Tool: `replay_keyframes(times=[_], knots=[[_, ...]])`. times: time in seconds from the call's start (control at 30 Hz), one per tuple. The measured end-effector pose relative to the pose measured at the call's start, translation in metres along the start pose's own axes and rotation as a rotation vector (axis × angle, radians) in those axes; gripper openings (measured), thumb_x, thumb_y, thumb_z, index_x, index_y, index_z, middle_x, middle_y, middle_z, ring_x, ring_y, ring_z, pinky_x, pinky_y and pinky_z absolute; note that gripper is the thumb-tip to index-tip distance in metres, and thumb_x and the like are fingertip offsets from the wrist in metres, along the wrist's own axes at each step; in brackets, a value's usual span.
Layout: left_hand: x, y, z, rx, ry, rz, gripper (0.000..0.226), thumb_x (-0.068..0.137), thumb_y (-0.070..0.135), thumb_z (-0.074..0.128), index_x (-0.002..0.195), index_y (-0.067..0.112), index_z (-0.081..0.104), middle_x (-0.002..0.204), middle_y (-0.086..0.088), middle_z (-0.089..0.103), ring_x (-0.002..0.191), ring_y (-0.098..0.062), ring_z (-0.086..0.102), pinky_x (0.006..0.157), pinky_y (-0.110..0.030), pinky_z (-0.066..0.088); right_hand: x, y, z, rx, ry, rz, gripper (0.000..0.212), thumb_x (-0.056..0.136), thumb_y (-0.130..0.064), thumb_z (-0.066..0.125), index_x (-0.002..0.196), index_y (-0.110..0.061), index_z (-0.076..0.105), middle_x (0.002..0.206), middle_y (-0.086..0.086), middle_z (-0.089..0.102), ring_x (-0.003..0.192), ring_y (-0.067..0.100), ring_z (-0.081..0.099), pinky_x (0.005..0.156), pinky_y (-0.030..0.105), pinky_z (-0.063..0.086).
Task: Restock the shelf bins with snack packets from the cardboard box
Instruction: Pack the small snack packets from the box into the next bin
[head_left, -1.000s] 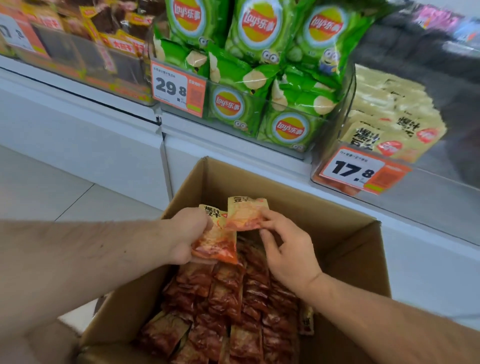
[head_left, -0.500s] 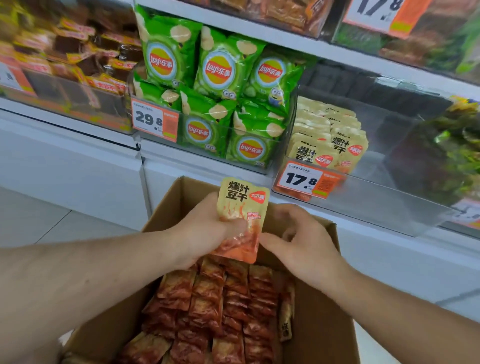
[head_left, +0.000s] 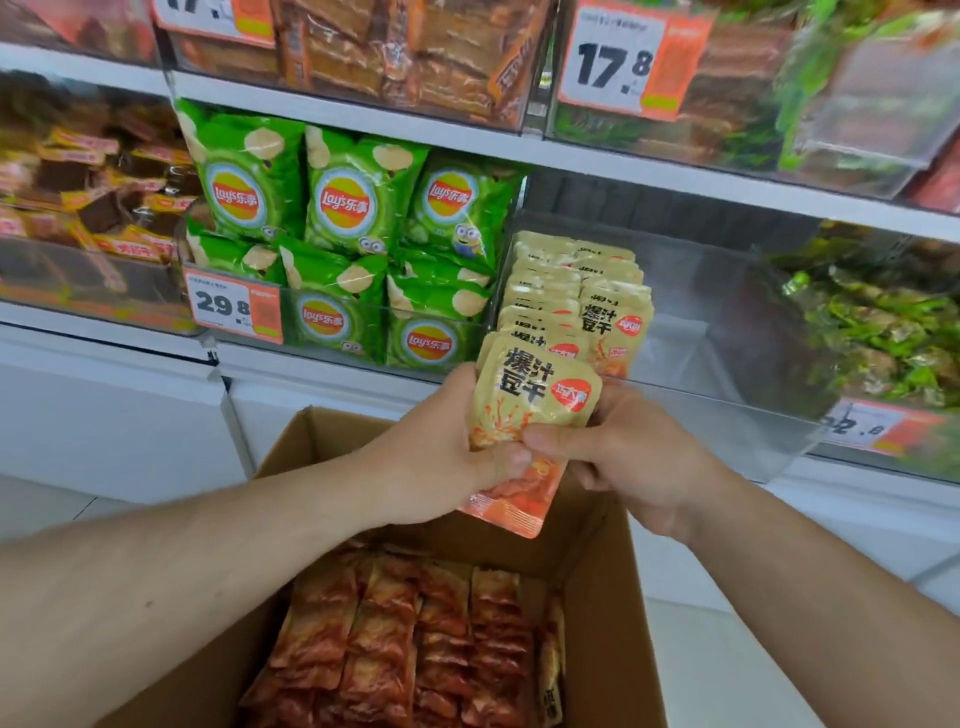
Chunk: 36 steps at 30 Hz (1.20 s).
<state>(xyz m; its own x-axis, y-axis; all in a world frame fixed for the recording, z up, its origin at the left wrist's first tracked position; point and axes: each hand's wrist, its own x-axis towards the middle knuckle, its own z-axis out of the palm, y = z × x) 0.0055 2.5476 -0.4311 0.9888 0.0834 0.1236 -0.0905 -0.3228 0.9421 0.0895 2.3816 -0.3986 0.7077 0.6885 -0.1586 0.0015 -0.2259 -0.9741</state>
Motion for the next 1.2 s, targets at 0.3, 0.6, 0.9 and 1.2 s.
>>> replay_keyframes(times=[0.3, 0.6, 0.9, 1.2], knots=[[0.047, 0.029, 0.024, 0.134, -0.038, 0.078, 0.059, 0.079, 0.037, 0.073, 0.130, 0.032, 0.043, 0.125, 0.013, 0.060, 0.115, -0.003, 0.059, 0.102, -0.036, 0.049, -0.006, -0.014, -0.055, 0.006, 0.087, -0.037, 0.025, 0.062, -0.020, 0.075, 0.083, -0.008, 0.073, 0.075, 0.004, 0.070, 0.046, 0.009, 0.037, 0.041, 0.018, 0.026], [0.109, 0.024, 0.006, 0.911, 0.177, 0.036, 0.090, 0.091, 0.058, 0.052, 0.157, 0.014, 0.009, 0.165, -0.006, -0.005, 0.151, -0.023, -0.007, 0.121, -0.039, -0.003, 0.034, -0.041, -0.133, -0.322, 0.534, -0.097, 0.014, 0.074, -0.009, 0.084, 0.085, -0.009, 0.075, 0.071, 0.000, 0.074, 0.057, 0.009, 0.060, 0.053, 0.019, 0.047], [0.106, 0.013, 0.017, 0.799, 0.333, 0.144, 0.090, 0.088, 0.049, 0.062, 0.154, 0.009, 0.017, 0.164, -0.008, 0.008, 0.151, -0.022, -0.002, 0.120, -0.032, 0.001, 0.102, 0.003, -0.121, -0.589, 0.372, 0.174, 0.021, 0.071, -0.016, 0.087, 0.086, -0.006, 0.075, 0.056, -0.002, 0.066, 0.053, 0.012, 0.060, 0.064, 0.027, 0.055], [0.108, 0.003, 0.021, 0.798, 0.394, 0.188, 0.086, 0.085, 0.047, 0.063, 0.150, 0.005, 0.024, 0.159, -0.011, 0.022, 0.150, -0.024, 0.003, 0.122, -0.033, 0.004, 0.105, 0.000, -0.110, -0.937, 0.417, 0.238, 0.035, 0.080, -0.050, 0.075, 0.088, -0.017, 0.064, 0.092, 0.003, 0.068, 0.083, 0.019, 0.066, 0.069, 0.028, 0.053]])
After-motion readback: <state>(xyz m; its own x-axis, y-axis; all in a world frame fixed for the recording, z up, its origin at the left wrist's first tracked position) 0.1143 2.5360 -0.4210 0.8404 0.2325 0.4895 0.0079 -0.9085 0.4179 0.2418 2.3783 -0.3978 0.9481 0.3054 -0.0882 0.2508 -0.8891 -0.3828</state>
